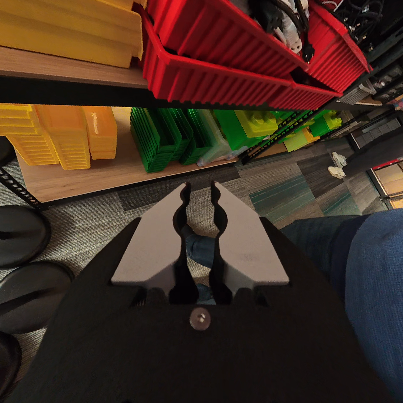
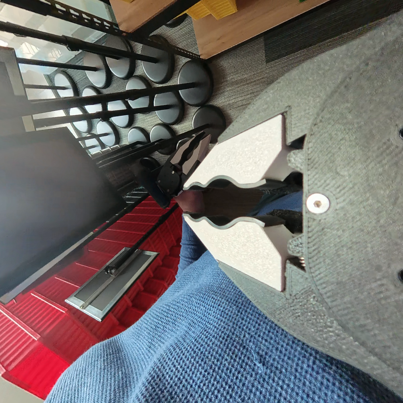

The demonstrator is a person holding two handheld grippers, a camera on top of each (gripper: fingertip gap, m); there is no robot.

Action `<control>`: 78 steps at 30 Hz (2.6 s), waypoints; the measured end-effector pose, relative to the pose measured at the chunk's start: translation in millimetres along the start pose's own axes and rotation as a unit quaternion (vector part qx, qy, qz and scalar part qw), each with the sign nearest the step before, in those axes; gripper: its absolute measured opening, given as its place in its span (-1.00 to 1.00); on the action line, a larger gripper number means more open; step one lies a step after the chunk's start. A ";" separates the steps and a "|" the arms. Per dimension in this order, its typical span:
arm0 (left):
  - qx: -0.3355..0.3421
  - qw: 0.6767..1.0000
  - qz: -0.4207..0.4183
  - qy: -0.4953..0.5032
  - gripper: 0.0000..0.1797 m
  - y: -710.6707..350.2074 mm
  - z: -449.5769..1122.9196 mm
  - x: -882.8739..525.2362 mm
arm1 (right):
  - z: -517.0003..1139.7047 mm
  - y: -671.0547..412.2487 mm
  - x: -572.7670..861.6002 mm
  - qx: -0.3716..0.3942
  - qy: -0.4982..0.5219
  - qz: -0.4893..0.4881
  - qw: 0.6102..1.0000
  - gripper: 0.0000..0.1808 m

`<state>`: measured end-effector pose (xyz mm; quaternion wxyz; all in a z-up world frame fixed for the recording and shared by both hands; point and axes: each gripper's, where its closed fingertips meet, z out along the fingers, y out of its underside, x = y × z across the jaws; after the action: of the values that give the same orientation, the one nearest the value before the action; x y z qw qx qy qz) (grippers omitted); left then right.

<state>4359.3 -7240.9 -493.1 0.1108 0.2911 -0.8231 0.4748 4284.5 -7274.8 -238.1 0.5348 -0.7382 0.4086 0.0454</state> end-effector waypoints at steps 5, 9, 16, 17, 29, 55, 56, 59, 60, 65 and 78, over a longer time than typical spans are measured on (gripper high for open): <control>-0.038 0.999 0.023 0.027 -0.82 22.3 11.0 14.4 | -18.6 21.5 -5.1 0.034 0.043 0.036 0.998 -0.82; -0.064 0.996 0.029 0.046 -0.82 38.8 23.6 32.9 | -42.6 38.2 -12.9 0.063 0.079 0.059 0.993 -0.83; -0.090 0.996 0.006 0.022 -0.78 83.8 53.1 44.8 | -88.5 87.4 -15.5 0.075 0.108 0.084 0.988 -0.84; -0.094 0.995 -0.002 0.016 -0.77 94.5 61.1 41.1 | -91.4 99.6 -13.8 0.070 0.101 0.092 0.988 -0.84; -0.044 0.989 -0.140 -0.002 -0.77 259.3 171.3 15.9 | -52.2 295.7 -7.6 -0.087 -0.118 0.239 0.960 -1.00; -0.020 0.976 -0.211 0.049 -0.72 325.8 191.1 12.3 | 220.3 424.9 472.2 -0.229 0.223 -0.170 0.932 -0.61; -0.027 0.977 -0.204 0.054 -0.72 330.0 191.6 12.0 | 230.8 420.6 515.6 -0.230 0.251 -0.183 0.922 -0.61; -0.049 0.978 -0.194 0.063 -0.72 347.8 190.4 6.0 | 249.1 397.9 627.1 -0.228 0.321 -0.206 0.896 -0.62; -0.054 0.977 -0.193 0.065 -0.73 353.7 188.8 1.2 | 253.0 386.0 655.4 -0.216 0.339 -0.203 0.893 -0.60; -0.060 0.976 -0.202 0.047 -0.73 369.7 176.9 -36.5 | 253.4 348.3 763.1 -0.167 0.424 -0.156 0.877 -0.53; -0.098 0.973 -0.192 0.080 -0.72 391.0 170.8 -61.9 | 299.4 374.5 841.4 -0.206 0.376 -0.157 0.890 -0.66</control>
<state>4196.7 -7213.9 -891.5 0.2939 0.3926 -0.7826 0.3833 4708.1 -7529.2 -1071.0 0.1774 -0.8479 0.4398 -0.2370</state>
